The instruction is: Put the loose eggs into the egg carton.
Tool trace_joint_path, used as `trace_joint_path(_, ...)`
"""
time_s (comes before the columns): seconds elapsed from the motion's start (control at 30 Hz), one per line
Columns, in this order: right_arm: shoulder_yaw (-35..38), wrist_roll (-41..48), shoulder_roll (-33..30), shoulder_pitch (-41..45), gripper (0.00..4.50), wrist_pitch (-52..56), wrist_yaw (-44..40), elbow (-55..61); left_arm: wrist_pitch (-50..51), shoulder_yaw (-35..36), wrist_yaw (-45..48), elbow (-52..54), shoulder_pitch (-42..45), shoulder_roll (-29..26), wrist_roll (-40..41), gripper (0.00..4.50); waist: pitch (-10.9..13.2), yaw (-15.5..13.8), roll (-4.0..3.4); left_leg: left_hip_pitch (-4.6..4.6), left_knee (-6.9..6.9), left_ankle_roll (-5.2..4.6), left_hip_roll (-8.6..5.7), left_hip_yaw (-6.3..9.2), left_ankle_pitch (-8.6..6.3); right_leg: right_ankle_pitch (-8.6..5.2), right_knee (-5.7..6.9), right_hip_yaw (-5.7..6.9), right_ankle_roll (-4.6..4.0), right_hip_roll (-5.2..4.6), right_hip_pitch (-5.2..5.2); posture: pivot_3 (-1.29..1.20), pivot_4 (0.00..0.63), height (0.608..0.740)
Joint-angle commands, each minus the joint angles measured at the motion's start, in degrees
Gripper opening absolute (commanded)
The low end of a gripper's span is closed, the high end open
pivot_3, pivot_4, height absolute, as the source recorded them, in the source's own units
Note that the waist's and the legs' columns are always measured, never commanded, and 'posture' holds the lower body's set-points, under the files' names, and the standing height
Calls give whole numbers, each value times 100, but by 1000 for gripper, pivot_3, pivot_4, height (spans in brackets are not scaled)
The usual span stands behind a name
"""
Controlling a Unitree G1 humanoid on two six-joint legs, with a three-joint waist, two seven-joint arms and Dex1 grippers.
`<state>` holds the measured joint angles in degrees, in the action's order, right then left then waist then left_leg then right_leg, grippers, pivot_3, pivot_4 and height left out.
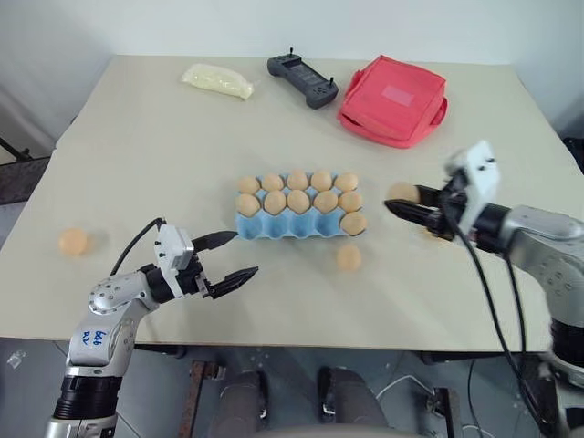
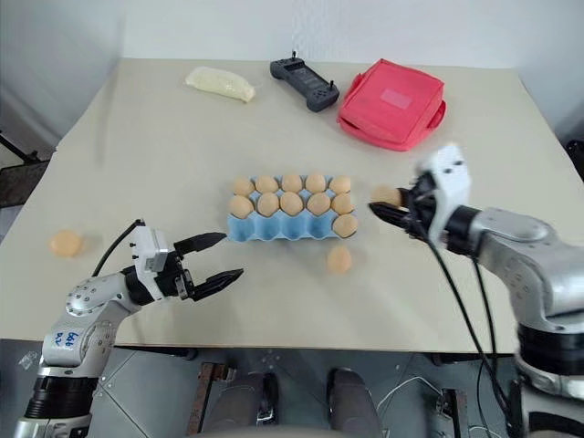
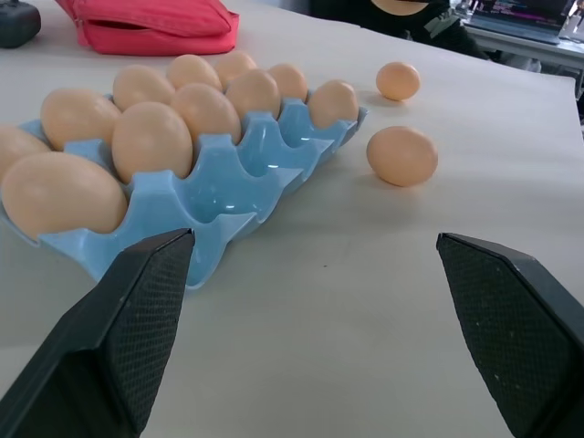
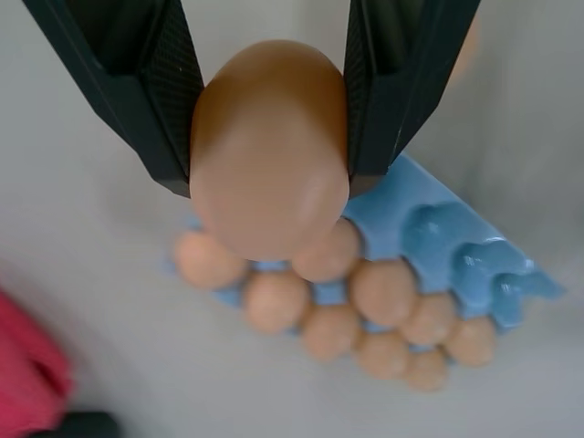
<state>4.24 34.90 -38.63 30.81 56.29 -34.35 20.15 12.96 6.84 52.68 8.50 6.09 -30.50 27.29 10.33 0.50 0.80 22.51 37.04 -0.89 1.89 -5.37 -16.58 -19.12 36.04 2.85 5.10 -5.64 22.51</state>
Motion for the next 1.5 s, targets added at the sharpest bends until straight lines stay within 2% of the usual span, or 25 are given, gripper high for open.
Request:
trace_joint_path(0.03, -594, -248, 341, 377, 1633, -105, 25, -316, -152, 146, -14, 147, -61, -80, 2, 4500, 0, 16, 0, 3, 0, 0, 0, 0, 0, 0, 0, 1, 1, 0, 2, 0, 150, 740)
trace_joint_path(0.2, -1141, -579, 928, 748, 1633, -533, -95, -906, -162, 234, -100, 304, -217, -83, 5, 4500, 0, 53, 0, 9, 2, 1, -1, -1, 0, 3, 1, 14, 5, -6, 5, 0, 150, 740)
trace_joint_path(0.5, -1635, -1103, 1207, 863, 1633, -1037, -374, -1362, -190, 352, -242, 526, -473, -98, 17, 4500, 0, 122, 0, 9, 2, 0, -3, -1, -1, 6, 6, 19, 12, -10, 8, 0, 150, 740)
trace_joint_path(0.77, -1506, -1201, 1210, 879, 4425, -1084, -447, -1241, -189, 325, -264, 599, -552, -104, 38, 4500, 0, 123, 0, 9, 2, 0, -3, -1, -1, 6, 8, 19, 11, -11, 10, 0, 150, 740)
trace_joint_path(0.8, -1467, -1184, 1190, 866, 4469, -1059, -436, -1157, -192, 322, -252, 592, -550, -106, 39, 4500, 0, 123, 0, 9, 2, 0, -3, 0, -1, 6, 8, 19, 11, -11, 10, 0, 150, 740)
trace_joint_path(0.93, -1089, -1071, 1003, 805, 4469, -806, -303, -749, -189, 290, -196, 560, -494, -127, 34, 4500, 0, 120, -1, 9, 0, 1, -3, 0, -2, 6, 7, 19, 11, -13, 10, 0, 150, 740)
trace_joint_path(1.0, -517, -808, 635, 500, 4469, -491, -345, -228, -167, 257, -171, 518, -426, -127, 47, 4500, 1, 93, -1, 10, -1, 2, -3, 1, -3, 6, 5, 19, 11, -14, 10, 0, 150, 740)
trace_joint_path(1.1, -29, -584, 202, 69, 4469, -278, -449, 241, -159, 203, -123, 453, -360, -127, 44, 4500, 0, 63, -1, 14, 0, 3, -5, 11, -10, 6, 0, 30, 12, -21, 8, 0, 150, 740)
trace_joint_path(1.27, 1248, -432, -804, -1283, 4469, -361, -820, 592, -164, 39, 2, 165, -32, -97, 15, 4500, 1, 10, -1, 18, -1, -1, -8, 3, -20, 8, -13, 39, 15, -23, 5, 0, 150, 740)
trace_joint_path(1.43, 2154, -528, -1318, -2507, 4469, -250, -939, 437, -218, -40, 106, -110, 237, -83, -19, 4500, 1, 1, -1, 11, 2, -17, -5, -17, -23, 8, -12, 50, 16, -22, 3, 0, 150, 740)
trace_joint_path(1.5, 2513, -473, -1330, -2873, 4469, -265, -938, 444, -223, -46, 120, -157, 280, -86, -16, 4500, 1, -27, -1, 6, 4, -20, -4, -16, -19, 8, -10, 52, 16, -21, -3, 0, 150, 740)
